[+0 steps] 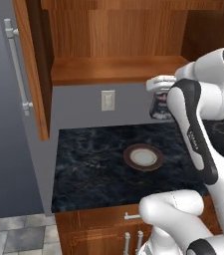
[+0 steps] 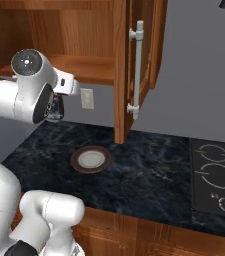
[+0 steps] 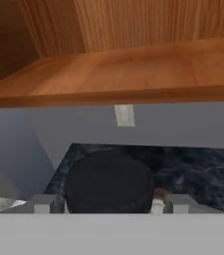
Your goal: Move the hot dog bun to the plate on the dining table and place the condiment next to that plate. Then navigate to the fridge and take the sausage and place it on the plate as well.
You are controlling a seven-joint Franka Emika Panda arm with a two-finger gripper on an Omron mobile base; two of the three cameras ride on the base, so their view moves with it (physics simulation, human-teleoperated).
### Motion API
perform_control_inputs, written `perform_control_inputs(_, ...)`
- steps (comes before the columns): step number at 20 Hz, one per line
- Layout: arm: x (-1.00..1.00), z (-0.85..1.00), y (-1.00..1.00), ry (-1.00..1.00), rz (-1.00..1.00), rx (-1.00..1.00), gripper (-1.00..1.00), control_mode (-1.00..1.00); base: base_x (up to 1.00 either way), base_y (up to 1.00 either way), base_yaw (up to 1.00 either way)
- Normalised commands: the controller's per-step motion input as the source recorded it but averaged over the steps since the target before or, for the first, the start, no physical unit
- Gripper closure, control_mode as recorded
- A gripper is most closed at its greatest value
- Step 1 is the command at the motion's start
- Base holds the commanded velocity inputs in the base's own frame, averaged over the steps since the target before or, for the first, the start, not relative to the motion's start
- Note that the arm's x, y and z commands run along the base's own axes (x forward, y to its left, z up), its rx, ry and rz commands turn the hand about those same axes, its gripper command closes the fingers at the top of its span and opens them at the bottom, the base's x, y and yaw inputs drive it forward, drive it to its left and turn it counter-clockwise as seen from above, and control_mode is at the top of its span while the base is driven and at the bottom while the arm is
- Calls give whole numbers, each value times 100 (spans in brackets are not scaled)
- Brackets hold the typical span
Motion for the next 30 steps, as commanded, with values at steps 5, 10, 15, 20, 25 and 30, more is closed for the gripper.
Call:
perform_control_inputs(5, -10, -44, 0, 7, 0, 0, 100, 100, -34, 0, 1)
perform_control_inputs(10, 0, 0, 0, 0, 0, 0, 100, 100, -100, 29, 15)
perform_control_inputs(15, 0, 0, 0, 0, 0, 0, 100, 100, -68, -8, -48)
perform_control_inputs(20, 0, 0, 0, 0, 0, 0, 100, 100, 0, -21, -95)
perform_control_inputs(25, 0, 0, 0, 0, 0, 0, 100, 100, 0, -43, -88)
perform_control_inputs(30, 0, 0, 0, 0, 0, 0, 100, 100, 6, -73, -83)
